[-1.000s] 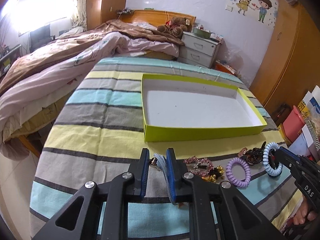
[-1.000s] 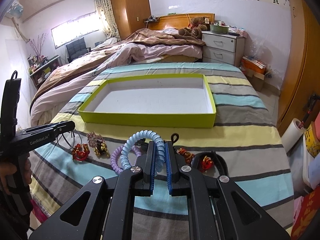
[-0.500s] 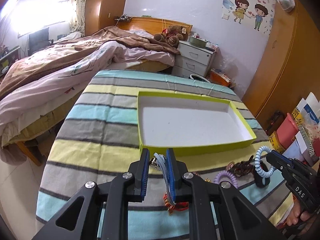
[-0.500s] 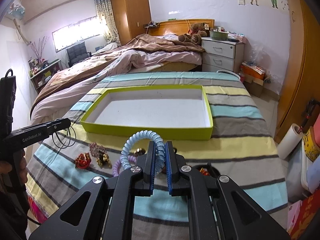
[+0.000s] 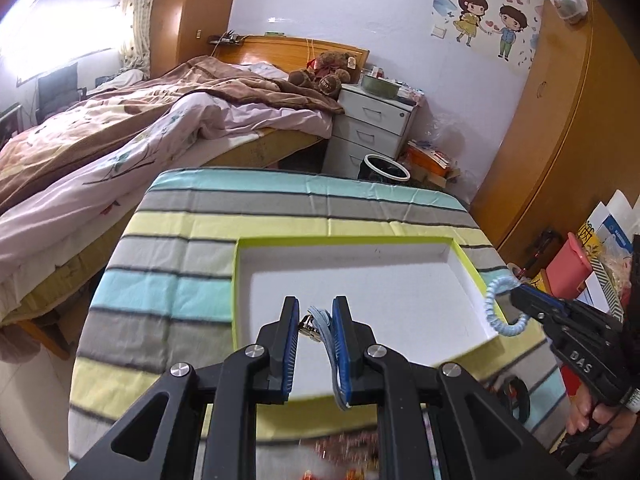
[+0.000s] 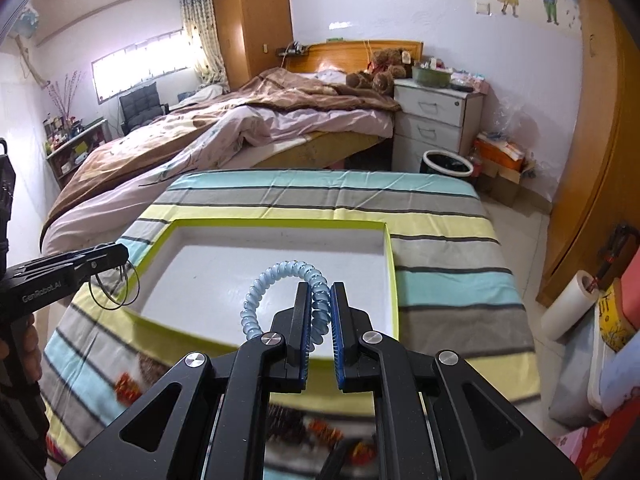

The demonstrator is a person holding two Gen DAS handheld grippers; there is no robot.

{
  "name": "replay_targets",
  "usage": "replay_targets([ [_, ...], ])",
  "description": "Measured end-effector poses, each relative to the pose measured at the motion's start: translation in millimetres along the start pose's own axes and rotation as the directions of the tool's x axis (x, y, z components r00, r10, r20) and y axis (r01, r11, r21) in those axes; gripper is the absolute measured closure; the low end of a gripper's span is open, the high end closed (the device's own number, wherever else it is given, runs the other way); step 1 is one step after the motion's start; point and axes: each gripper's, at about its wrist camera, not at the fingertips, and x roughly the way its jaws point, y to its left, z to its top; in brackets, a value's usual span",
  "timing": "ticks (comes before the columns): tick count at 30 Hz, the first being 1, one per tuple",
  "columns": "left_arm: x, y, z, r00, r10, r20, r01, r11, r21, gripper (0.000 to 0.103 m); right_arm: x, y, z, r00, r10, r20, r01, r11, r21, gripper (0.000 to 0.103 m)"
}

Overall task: Organize jewelry
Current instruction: 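Carry the blue bracelet and grey cord over the yellow-green box with both tools, then open both tools to drop the bracelet and cord into the box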

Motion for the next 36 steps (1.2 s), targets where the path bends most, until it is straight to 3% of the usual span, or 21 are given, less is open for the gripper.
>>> replay_targets([
  [18,88.9,4.6,27.2,0.993,0.008,-0.116,-0.009,1.000,-0.011,0.086,93.6,-28.6,26.3,0.986,-0.042,-0.162,0.044,0.999,0.005,0.093],
  [36,113.5,9.6,22.5,0.985,0.017,-0.174,-0.025,0.999,-0.044,0.086,115.2,-29.0,25.0,0.972,-0.048,-0.229,0.048,0.999,-0.007,0.093],
])
